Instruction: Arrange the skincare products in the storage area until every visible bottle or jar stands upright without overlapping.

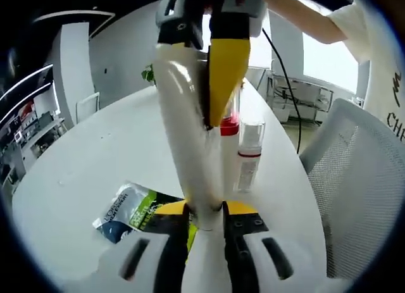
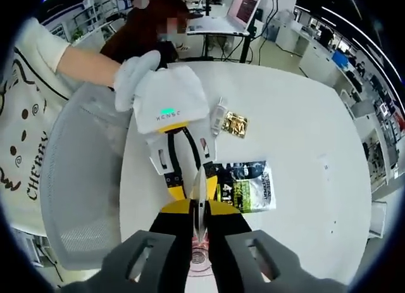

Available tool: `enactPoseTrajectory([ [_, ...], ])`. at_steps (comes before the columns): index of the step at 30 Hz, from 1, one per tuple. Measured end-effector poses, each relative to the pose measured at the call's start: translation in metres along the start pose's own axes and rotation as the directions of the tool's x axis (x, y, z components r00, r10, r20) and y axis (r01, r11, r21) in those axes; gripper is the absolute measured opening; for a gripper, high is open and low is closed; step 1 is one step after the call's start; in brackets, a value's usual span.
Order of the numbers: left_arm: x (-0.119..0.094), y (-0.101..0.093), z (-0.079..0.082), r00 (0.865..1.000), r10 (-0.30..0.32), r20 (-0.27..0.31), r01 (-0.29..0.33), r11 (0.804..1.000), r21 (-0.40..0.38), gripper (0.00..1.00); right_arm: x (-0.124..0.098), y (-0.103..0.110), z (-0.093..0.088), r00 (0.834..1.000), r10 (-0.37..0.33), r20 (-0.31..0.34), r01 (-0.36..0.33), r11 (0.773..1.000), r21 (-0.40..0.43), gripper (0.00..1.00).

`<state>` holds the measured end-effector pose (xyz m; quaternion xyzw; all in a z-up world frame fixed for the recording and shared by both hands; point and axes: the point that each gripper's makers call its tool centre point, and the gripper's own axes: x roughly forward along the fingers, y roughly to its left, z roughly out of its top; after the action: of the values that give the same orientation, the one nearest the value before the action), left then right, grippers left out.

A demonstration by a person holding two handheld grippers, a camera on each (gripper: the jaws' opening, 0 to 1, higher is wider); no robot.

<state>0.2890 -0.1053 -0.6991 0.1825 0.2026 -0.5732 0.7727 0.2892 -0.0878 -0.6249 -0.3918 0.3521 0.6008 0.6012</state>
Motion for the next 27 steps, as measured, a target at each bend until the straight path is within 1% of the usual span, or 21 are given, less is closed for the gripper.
enactPoseTrajectory([
  [8, 0.002, -0.001, 0.001, 1.0, 0.007, -0.001, -0.007, 1.0, 0.001, 0.16, 0.004, 0.003, -0.006, 0.999, 0.018, -0.044, -0.019, 0.999, -0.027, 0.09],
  [14, 0.003, -0.003, 0.002, 1.0, 0.003, 0.002, -0.003, 1.0, 0.003, 0.16, 0.006, 0.005, -0.009, 0.998, 0.017, -0.054, -0.02, 0.999, -0.04, 0.1],
  [17, 0.003, -0.002, 0.001, 1.0, 0.006, 0.001, -0.006, 1.0, 0.001, 0.16, 0.008, 0.005, -0.011, 0.998, 0.015, -0.062, -0.019, 0.998, -0.063, 0.11],
  [21, 0.003, -0.002, 0.002, 1.0, 0.011, 0.0, -0.011, 1.0, 0.009, 0.16, 0.007, 0.004, -0.011, 0.998, 0.004, -0.059, -0.009, 0.997, -0.075, 0.12],
  [22, 0.003, -0.001, 0.002, 1.0, 0.012, 0.001, -0.012, 1.0, 0.01, 0.16, 0.007, 0.003, -0.011, 0.998, -0.009, -0.057, 0.004, 0.997, -0.083, 0.13],
  [23, 0.003, -0.001, 0.002, 1.0, 0.011, 0.001, -0.011, 1.0, 0.014, 0.17, 0.005, -0.001, -0.011, 0.998, -0.037, -0.049, 0.032, 0.995, -0.099, 0.17],
  [26, 0.004, -0.001, 0.0, 1.0, 0.007, 0.001, -0.007, 1.0, 0.026, 0.17, 0.001, 0.001, -0.014, 0.998, -0.036, -0.049, 0.032, 0.996, -0.088, 0.2],
  [27, 0.005, 0.0, -0.001, 1.0, 0.008, -0.002, -0.008, 0.999, 0.032, 0.17, 0.001, 0.0, -0.013, 0.999, -0.037, -0.033, 0.034, 0.996, -0.08, 0.21],
])
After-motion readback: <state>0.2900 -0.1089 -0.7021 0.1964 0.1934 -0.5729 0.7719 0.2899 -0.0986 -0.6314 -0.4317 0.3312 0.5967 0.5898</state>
